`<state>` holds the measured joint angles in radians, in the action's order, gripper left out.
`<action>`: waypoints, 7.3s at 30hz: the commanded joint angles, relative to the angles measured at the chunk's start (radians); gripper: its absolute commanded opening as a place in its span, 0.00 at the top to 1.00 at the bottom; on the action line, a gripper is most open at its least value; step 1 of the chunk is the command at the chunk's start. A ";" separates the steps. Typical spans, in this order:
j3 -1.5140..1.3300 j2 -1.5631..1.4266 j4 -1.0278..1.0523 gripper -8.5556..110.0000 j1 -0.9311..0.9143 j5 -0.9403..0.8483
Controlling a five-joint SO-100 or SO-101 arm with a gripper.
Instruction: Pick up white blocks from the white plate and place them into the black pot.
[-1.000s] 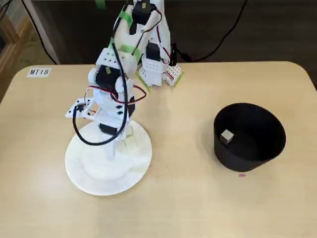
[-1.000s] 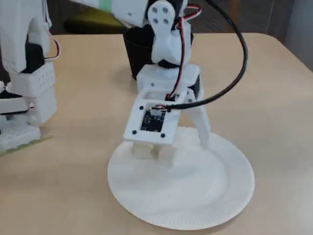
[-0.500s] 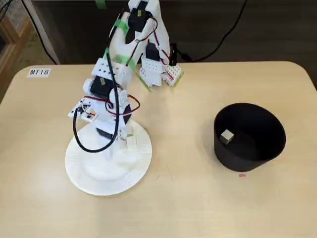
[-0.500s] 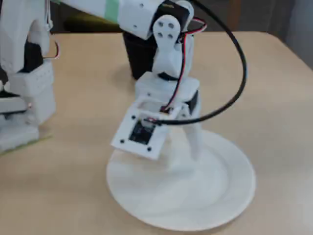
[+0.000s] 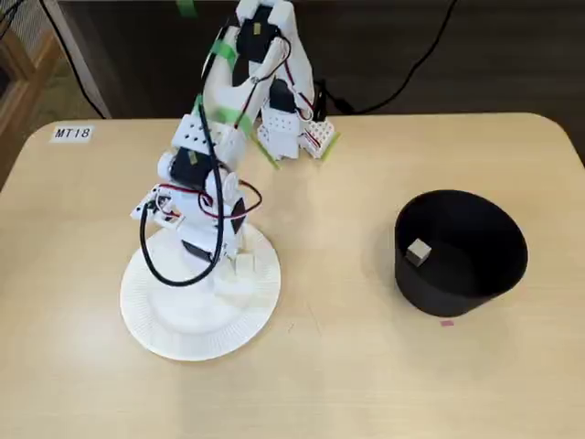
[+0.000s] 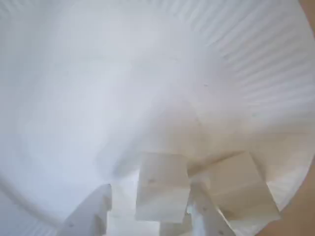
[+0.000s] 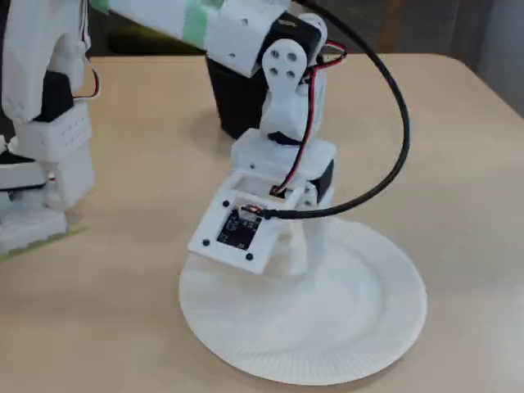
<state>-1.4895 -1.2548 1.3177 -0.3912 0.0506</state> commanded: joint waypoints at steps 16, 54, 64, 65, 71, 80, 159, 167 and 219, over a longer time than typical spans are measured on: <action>0.130 -0.084 -0.167 0.95 -0.002 0.046; -0.130 -0.528 -0.284 0.65 1.120 0.046; -0.117 -0.592 -0.181 0.95 0.936 0.020; -0.117 -0.606 -0.150 0.95 0.885 0.008; -0.114 -0.611 -0.021 0.95 0.551 -0.126; -0.092 -0.469 0.064 0.95 0.293 -0.247; -0.288 -1.042 -0.347 0.95 0.919 0.055; -0.618 -1.078 -0.506 0.95 1.111 0.126; -0.296 -0.641 0.109 0.95 0.201 -0.354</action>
<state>-1.8377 -1.8975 1.3913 -0.1411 -0.2761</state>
